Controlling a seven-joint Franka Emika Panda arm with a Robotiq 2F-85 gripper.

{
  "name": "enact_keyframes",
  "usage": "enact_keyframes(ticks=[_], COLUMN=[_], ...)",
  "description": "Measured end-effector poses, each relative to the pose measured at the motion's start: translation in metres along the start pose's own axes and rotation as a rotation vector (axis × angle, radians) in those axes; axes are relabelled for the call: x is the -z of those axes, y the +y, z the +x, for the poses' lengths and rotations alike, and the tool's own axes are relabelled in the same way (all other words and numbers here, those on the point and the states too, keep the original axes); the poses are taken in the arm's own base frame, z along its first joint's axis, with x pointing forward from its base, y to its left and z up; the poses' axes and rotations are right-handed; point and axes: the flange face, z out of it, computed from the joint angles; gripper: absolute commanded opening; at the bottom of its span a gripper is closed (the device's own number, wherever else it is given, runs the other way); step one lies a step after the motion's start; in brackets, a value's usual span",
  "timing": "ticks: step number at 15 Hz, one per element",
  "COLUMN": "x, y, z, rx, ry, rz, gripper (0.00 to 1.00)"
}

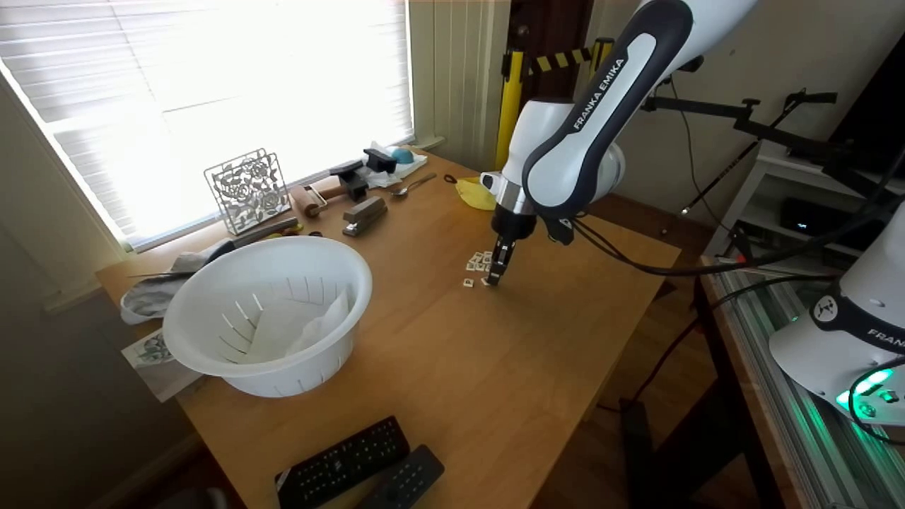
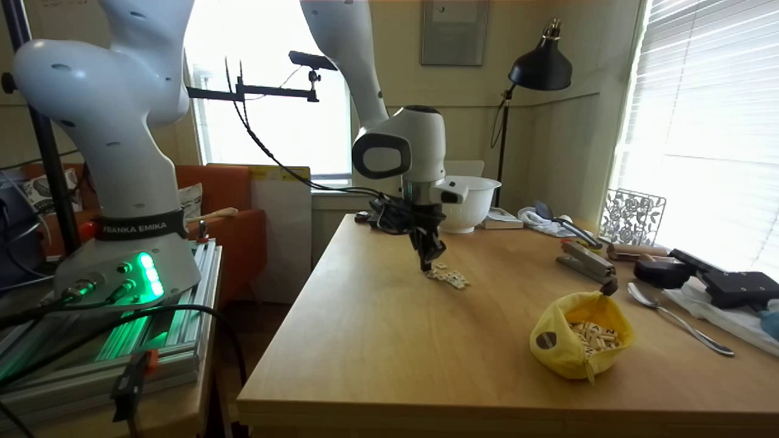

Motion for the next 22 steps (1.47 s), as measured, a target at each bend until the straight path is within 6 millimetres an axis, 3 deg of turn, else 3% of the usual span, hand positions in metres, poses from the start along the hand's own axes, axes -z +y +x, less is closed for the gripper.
enact_keyframes(ticks=[22], x=[0.000], y=[0.019], z=[0.019], rx=[0.383], ry=[-0.066], rz=[0.009], gripper=[0.00])
